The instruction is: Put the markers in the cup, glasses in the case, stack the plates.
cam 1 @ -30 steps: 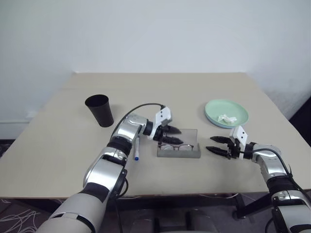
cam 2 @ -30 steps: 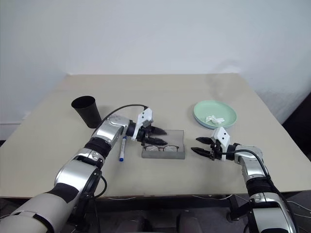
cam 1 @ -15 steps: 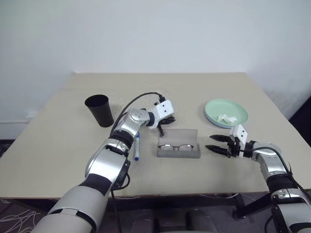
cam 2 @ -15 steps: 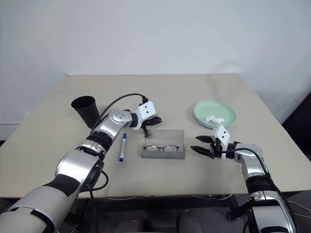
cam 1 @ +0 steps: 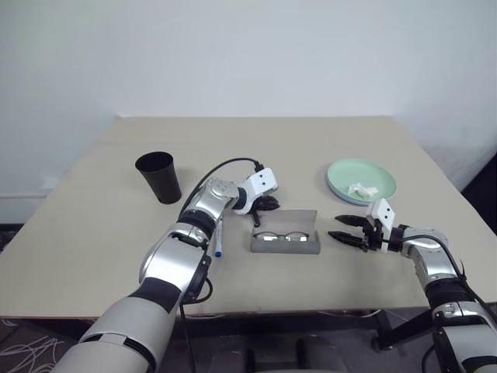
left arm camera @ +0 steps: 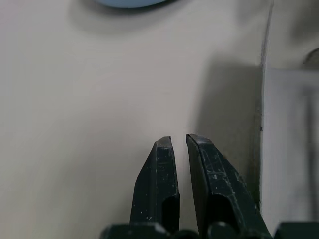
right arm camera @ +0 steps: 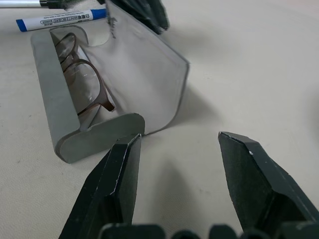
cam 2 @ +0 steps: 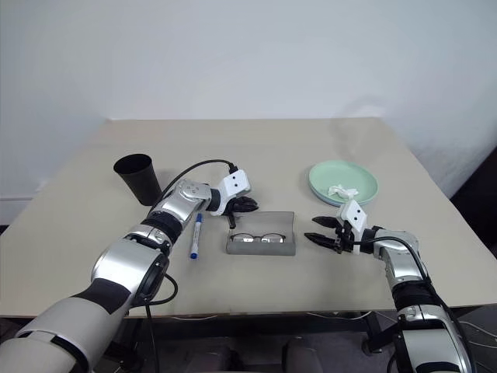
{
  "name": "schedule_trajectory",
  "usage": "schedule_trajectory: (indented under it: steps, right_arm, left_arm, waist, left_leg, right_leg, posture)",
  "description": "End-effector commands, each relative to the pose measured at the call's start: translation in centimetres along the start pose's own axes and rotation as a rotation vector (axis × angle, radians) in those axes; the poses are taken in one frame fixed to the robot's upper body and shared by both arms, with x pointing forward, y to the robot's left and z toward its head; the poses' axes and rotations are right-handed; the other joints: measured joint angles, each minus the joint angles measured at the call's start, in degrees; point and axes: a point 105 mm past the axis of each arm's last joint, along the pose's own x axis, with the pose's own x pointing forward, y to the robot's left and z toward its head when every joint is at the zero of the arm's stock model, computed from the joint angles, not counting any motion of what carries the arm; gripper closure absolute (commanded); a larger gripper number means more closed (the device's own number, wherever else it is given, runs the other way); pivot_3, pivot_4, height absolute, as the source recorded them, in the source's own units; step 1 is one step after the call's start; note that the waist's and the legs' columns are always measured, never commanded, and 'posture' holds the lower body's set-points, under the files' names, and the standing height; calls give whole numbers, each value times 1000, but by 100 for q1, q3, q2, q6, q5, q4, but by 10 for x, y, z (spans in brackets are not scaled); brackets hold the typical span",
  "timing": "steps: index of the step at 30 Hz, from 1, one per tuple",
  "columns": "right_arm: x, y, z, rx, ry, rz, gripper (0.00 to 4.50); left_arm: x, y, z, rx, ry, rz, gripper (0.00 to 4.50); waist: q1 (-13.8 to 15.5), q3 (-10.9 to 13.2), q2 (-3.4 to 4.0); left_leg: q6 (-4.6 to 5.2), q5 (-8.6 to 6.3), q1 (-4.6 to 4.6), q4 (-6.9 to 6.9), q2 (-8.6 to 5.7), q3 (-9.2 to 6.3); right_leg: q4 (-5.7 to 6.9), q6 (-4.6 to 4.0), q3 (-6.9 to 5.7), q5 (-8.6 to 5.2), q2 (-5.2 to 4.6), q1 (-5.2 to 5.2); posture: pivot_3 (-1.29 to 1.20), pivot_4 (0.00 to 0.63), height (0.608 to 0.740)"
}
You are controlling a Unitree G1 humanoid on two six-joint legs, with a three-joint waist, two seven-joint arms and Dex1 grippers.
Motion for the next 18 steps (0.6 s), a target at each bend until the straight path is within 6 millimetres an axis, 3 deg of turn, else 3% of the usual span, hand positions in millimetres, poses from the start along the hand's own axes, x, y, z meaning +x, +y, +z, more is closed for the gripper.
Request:
schedule_trajectory:
  steps: [1, 8, 11, 14, 18]
  right_arm:
    - [-1, -5, 14, -42, -37, -13, 1824]
    - [2, -6, 16, -45, -42, -10, 1824]
    - [3, -6, 17, -47, -46, -10, 1824]
    - [4, -7, 18, -48, -48, -10, 1824]
    - [4, -6, 19, -46, -48, -4, 1824]
  left_arm:
    - [-6, -10, 6, -64, -76, -113, 4094]
    - [-14, -41, -3, -33, -82, -338, 4094]
    - [-12, -51, -21, 55, 9, -356, 4094]
    - [-9, -49, -24, 60, 22, -308, 4094]
    - [-8, -38, -9, 11, -60, -231, 4094]
  waist:
    - [0, 0, 0]
    - [-1, 0, 0]
    - [0, -1, -1]
    - [2, -3, 1]
    - [3, -3, 1]
  left_leg:
    - [0, 0, -1, 0, 0, 0]
    - [0, 0, -3, 0, 3, -1]
    - [0, 0, -1, 0, 28, 0]
    - [0, 0, 2, 1, 31, 0]
    - [2, 1, 4, 12, 35, -2]
  right_leg:
    - [0, 0, 0, 0, 0, 0]
    - [-1, -18, 0, 11, 0, -2]
    - [-1, -26, 3, 16, 0, -1]
    - [0, -27, 3, 16, -1, 4]
    - [2, -27, 2, 16, -2, 10]
  posture:
    - [0, 0, 732]
    - [0, 0, 732]
    - [0, 0, 732]
    - [0, 0, 732]
    - [0, 0, 732]
